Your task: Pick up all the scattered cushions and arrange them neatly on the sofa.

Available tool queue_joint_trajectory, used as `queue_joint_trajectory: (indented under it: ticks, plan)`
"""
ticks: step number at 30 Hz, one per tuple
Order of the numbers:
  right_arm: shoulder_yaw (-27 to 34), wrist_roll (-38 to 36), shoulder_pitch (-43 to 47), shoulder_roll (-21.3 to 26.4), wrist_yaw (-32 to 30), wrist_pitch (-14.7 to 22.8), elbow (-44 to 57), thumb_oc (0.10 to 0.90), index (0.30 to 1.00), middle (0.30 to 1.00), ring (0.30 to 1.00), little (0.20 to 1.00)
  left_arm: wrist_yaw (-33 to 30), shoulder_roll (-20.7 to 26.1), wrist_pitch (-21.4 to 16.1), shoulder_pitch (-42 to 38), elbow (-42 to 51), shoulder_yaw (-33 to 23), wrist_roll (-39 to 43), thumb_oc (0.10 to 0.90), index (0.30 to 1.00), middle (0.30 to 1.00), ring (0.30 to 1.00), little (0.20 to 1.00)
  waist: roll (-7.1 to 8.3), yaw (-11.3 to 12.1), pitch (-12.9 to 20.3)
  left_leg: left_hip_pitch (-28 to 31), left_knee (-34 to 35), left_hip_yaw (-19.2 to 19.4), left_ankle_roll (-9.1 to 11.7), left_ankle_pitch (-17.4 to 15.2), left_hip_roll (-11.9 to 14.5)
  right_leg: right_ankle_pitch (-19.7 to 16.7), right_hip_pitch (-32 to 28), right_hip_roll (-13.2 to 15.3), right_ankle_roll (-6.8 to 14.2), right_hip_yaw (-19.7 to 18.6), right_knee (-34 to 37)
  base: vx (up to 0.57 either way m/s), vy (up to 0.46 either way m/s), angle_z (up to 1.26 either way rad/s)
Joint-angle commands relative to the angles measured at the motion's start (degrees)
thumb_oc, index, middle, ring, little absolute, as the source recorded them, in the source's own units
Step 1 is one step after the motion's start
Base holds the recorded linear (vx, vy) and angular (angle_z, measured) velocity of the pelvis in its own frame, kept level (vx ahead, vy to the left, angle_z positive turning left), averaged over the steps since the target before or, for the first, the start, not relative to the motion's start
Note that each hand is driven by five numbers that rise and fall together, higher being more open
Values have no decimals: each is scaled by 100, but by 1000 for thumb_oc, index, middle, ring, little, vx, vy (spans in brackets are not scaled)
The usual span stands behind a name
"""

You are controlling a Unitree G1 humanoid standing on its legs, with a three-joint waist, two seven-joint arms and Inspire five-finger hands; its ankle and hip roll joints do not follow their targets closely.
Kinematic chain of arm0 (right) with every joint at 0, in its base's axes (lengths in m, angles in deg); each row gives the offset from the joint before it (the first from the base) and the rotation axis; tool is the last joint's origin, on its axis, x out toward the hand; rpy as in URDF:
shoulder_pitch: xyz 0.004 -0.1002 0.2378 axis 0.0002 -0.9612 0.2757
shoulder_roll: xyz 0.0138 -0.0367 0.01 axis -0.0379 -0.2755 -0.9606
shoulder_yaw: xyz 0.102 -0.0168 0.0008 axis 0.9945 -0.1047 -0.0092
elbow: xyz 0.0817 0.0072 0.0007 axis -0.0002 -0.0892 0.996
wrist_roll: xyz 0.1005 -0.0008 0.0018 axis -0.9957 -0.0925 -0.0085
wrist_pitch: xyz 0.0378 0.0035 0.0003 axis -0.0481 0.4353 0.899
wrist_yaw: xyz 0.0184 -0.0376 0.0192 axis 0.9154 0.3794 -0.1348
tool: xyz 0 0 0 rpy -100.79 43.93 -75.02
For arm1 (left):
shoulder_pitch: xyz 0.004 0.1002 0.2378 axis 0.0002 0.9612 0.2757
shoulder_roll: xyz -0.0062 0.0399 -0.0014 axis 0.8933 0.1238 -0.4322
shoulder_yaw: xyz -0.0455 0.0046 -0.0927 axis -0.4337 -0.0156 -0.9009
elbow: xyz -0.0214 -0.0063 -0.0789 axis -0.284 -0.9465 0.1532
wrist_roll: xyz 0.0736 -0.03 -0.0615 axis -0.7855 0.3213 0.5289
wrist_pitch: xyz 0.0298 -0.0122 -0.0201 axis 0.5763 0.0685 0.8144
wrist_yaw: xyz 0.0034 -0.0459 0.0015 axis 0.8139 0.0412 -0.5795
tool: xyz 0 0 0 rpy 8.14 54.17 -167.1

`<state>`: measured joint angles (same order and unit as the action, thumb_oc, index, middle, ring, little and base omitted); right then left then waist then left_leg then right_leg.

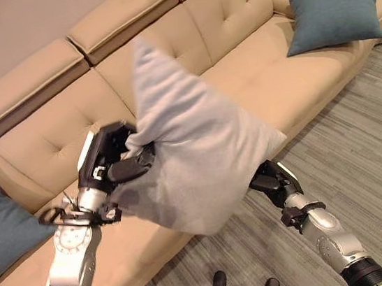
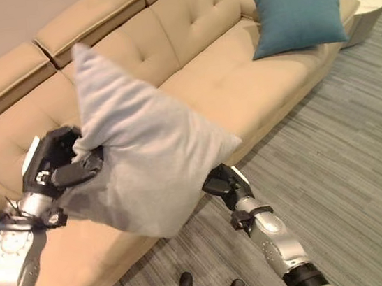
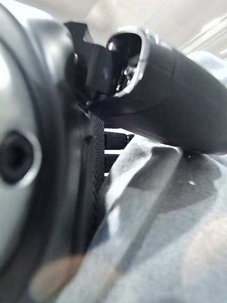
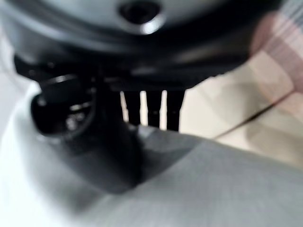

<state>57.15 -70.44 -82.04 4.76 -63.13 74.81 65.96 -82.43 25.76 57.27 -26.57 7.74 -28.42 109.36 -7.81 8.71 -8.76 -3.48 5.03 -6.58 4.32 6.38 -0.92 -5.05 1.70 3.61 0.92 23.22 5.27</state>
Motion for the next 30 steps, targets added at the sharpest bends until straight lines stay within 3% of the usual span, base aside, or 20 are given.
queue_joint_trajectory:
  ticks: [1,3,4,16,19,23,26,30]
  plan:
    - [-317,-53,76,-688,817,932,1552,400,300,300,300,300,-222,-75,-729,-218,25,290,-147,400,300,300,300,300,439,-59,1288,-10,-3,103,152,-312,-12,544,-482,168,493,-13,-37,-6,15,-5]
    - [200,-104,-693,-804,724,943,1427,400,300,300,300,300,-259,-713,-613,271,-398,402,32,400,300,300,300,300,524,-160,1257,-7,-3,72,131,-313,3,560,-474,149,482,-14,-64,0,0,0]
    - [332,-31,-884,-811,693,928,1348,400,300,300,300,300,-129,-760,-540,395,-504,539,61,400,300,300,300,300,555,-188,1261,-4,-3,72,133,-318,22,565,-463,142,478,-25,-74,-37,-40,6]
    - [552,659,-1301,-628,474,862,957,400,300,300,300,300,184,-662,-308,541,-715,1059,-43,400,300,300,300,300,698,-332,1100,45,-22,102,133,-279,217,629,-400,-12,389,-237,-65,-27,-56,-8]
    - [610,666,-1260,-637,379,938,956,400,300,300,300,300,181,-643,-276,418,-687,1220,-67,400,300,300,300,300,800,-359,831,-230,-672,126,139,-447,251,648,-417,-13,322,-293,-120,-74,-51,-5]
    - [659,732,-1082,-595,199,1000,957,400,300,300,300,300,155,-660,-300,265,-679,1353,-41,400,300,300,300,300,877,-381,588,-678,-1421,291,169,-569,126,632,-396,53,306,-223,-162,-54,4,7]
    - [648,885,-973,-533,152,1003,959,400,300,300,300,300,168,-636,-302,278,-629,1344,34,400,300,300,300,300,959,-336,565,-911,-1605,353,47,-744,-82,606,-329,92,336,-260,-181,21,47,2]
    - [573,1005,-825,-589,85,1003,943,400,300,300,300,300,147,-555,-270,387,-581,1305,51,400,300,300,300,300,1085,-243,615,-835,-1593,422,-111,-954,-124,666,-268,104,368,-315,-384,109,81,-4]
